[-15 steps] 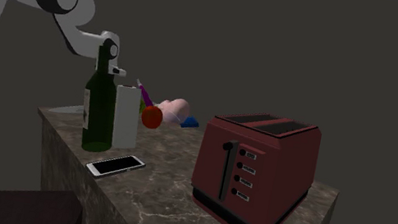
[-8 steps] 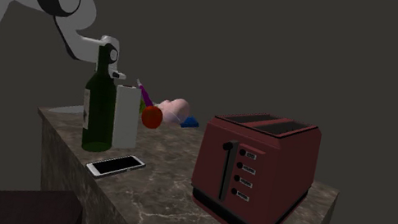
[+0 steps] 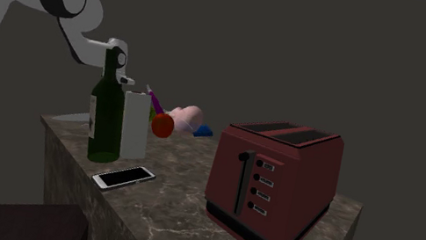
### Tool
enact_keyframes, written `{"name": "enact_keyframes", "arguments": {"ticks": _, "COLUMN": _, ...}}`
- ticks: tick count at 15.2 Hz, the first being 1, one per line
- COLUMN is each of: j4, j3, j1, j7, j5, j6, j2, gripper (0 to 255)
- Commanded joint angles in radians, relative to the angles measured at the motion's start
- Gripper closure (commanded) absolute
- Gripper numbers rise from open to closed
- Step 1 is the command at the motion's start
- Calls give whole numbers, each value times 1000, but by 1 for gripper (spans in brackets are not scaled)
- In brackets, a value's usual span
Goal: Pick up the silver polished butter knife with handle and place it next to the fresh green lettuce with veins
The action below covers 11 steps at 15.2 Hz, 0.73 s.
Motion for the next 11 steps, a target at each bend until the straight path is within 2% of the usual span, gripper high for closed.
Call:
{"name": "enact_keyframes", "arguments": {"ticks": 1, "j4": 0, "j3": 0, "j1": 0, "j7": 0, "j5": 0, "j6": 0, "j2": 0, "gripper": 0}}
{"name": "enact_keyframes", "arguments": {"ticks": 5, "j4": 78, "j3": 14, "j1": -8, "j7": -20, "j5": 30, "j6": -111, "j2": -41, "gripper": 0}}
{"name": "enact_keyframes", "arguments": {"ticks": 11, "j4": 78, "j3": 14, "j1": -8, "j7": -20, "j5": 30, "j6": -111, "j2": -41, "gripper": 0}}
